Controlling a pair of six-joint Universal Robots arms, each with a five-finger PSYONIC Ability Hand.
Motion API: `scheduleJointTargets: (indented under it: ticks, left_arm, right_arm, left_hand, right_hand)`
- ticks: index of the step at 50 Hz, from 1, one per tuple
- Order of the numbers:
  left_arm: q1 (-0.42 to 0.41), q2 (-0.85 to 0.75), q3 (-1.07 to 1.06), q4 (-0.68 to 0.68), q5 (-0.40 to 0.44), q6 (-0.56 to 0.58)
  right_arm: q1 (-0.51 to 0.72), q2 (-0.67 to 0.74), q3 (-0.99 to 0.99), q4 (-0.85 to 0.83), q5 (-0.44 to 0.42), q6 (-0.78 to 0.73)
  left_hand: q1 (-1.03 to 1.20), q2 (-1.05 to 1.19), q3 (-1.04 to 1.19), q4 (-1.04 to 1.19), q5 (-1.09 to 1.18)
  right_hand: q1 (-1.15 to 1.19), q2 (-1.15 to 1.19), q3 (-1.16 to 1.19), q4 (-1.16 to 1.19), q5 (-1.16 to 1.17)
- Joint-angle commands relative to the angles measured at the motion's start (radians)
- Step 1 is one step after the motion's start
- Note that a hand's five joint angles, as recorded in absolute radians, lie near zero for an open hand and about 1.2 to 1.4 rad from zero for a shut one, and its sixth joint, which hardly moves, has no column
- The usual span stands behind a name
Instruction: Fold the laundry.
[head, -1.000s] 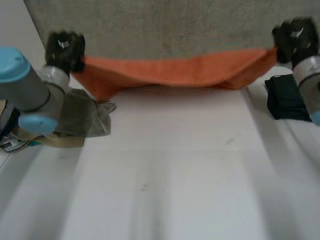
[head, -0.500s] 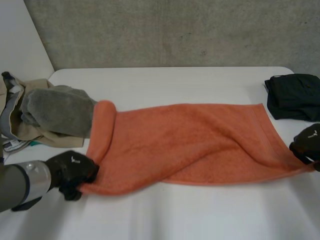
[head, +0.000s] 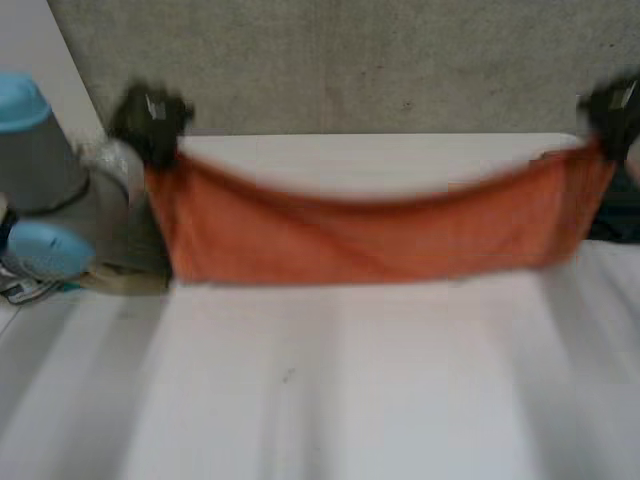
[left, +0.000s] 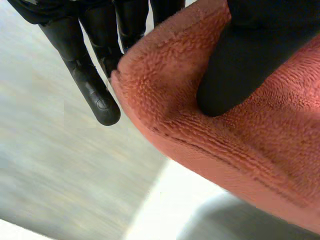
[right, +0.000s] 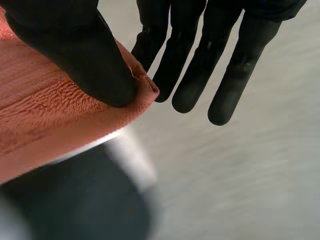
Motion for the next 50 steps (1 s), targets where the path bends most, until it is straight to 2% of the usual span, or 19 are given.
scheduleJointTargets:
  ticks: [1, 4, 10, 18, 23, 29, 37, 45, 46, 50]
  left_arm:
    - [-0.001, -0.055, 0.344, 0.211, -0.071, -0.165]
    - [0.004, -0.059, 0.384, 0.208, -0.082, -0.230]
    - [0.012, -0.053, 0.327, 0.138, -0.074, -0.267]
    - [0.019, 0.005, 0.053, 0.165, -0.046, -0.279]
    - [0.012, 0.050, -0.165, 0.218, 0.021, -0.279]
    - [0.009, 0.094, -0.355, 0.208, 0.073, -0.280]
    - [0.016, 0.224, -0.613, 0.028, 0.093, -0.253]
    - [0.055, 0.485, -0.849, -0.276, 0.124, -0.080]
    - [0.059, 0.543, -0.885, -0.345, 0.132, -0.035]
    - [0.082, 0.657, -0.948, -0.489, 0.145, 0.037]
  right_arm:
    - [0.010, -0.040, -0.210, -0.354, 0.084, 0.202]
    - [0.007, -0.057, -0.216, -0.402, 0.081, 0.225]
    - [0.007, -0.051, -0.201, -0.341, 0.041, 0.228]
    - [-0.008, -0.028, -0.098, -0.264, -0.022, 0.225]
    - [-0.025, -0.019, 0.015, -0.195, -0.082, 0.196]
    - [-0.048, -0.025, 0.135, -0.097, -0.112, 0.124]
    - [-0.131, -0.105, 0.288, 0.127, -0.142, -0.057]
    - [-0.256, -0.282, 0.396, 0.482, -0.180, -0.285]
    - [-0.278, -0.324, 0.421, 0.556, -0.191, -0.345]
    - [-0.338, -0.417, 0.469, 0.680, -0.240, -0.498]
  left_hand:
    - [0.221, 0.197, 0.204, 0.192, 0.249]
    - [0.221, 0.197, 0.204, 0.192, 0.249]
    - [0.221, 0.197, 0.204, 0.192, 0.249]
    - [0.221, 0.197, 0.204, 0.192, 0.249]
    - [0.221, 0.197, 0.204, 0.192, 0.249]
    - [0.221, 0.197, 0.204, 0.192, 0.249]
    - [0.221, 0.197, 0.204, 0.192, 0.249]
    - [0.221, 0.197, 0.204, 0.192, 0.249]
    - [0.221, 0.197, 0.204, 0.192, 0.249]
    - [0.221, 0.197, 0.204, 0.192, 0.249]
  right_hand:
    - [0.262, 0.206, 0.201, 0.194, 0.214]
    - [0.262, 0.206, 0.201, 0.194, 0.214]
    - [0.262, 0.206, 0.201, 0.194, 0.214]
    - [0.262, 0.206, 0.201, 0.194, 0.214]
    - [0.262, 0.206, 0.201, 0.194, 0.214]
    - [0.262, 0.206, 0.201, 0.194, 0.214]
    - [0.262, 0.206, 0.201, 0.194, 0.214]
    - [0.262, 0.206, 0.201, 0.194, 0.214]
    - [0.262, 0.206, 0.201, 0.194, 0.214]
    - [0.262, 0.206, 0.201, 0.194, 0.214]
